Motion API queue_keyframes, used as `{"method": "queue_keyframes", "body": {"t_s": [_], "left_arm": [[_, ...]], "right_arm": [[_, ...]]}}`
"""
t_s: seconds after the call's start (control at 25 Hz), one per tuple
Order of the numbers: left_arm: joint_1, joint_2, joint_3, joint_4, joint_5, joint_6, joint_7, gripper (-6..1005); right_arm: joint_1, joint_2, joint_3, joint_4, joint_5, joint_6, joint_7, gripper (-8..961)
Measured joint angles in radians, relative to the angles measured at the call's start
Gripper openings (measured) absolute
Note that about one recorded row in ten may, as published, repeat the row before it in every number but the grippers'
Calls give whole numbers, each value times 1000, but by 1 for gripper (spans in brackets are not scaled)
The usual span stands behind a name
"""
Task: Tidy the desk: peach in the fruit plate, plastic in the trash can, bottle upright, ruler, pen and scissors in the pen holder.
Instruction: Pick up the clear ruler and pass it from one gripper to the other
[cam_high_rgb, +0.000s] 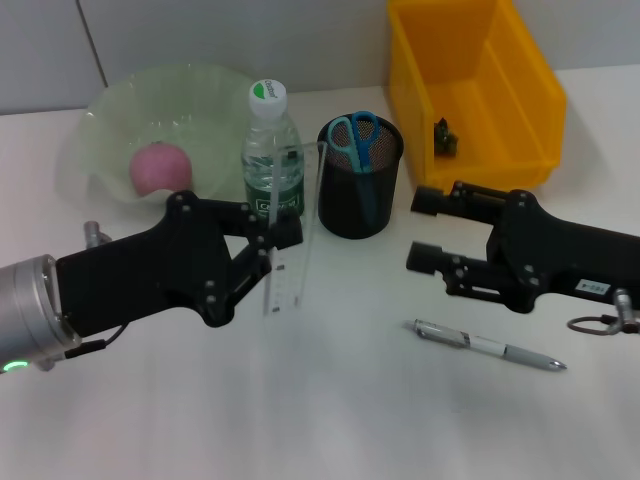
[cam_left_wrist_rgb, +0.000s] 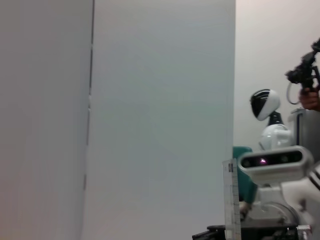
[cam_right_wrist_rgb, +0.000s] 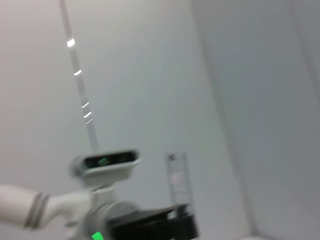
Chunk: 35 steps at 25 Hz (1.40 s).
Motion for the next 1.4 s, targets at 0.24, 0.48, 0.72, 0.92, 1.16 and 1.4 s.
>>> {"method": "queue_keyframes", "body": {"t_s": [0.24, 0.48, 0.72, 0.92, 1.16, 1.4], "left_arm": [[-45, -7, -15, -44, 29, 32, -31, 22], [-88, -12, -19, -90, 60, 38, -38, 22], [-109, -18, -20, -108, 89, 40, -39, 22], [-138, -25, -17, -114, 122, 31, -52, 21], [-151, -32, -21, -115, 141, 25, -52, 21], [-155, -34, -21, -115, 146, 24, -52, 21]], "right_arm": [[67, -50, 133, -14, -246, -65, 110, 667], [56, -53, 291, -82, -356, -95, 135, 664], [59, -37, 389, -204, -475, -103, 238, 660], [72, -7, 455, -274, -572, -93, 300, 659], [93, 36, 533, -311, -681, -93, 334, 660], [116, 53, 559, -320, -724, -91, 350, 659]]}}
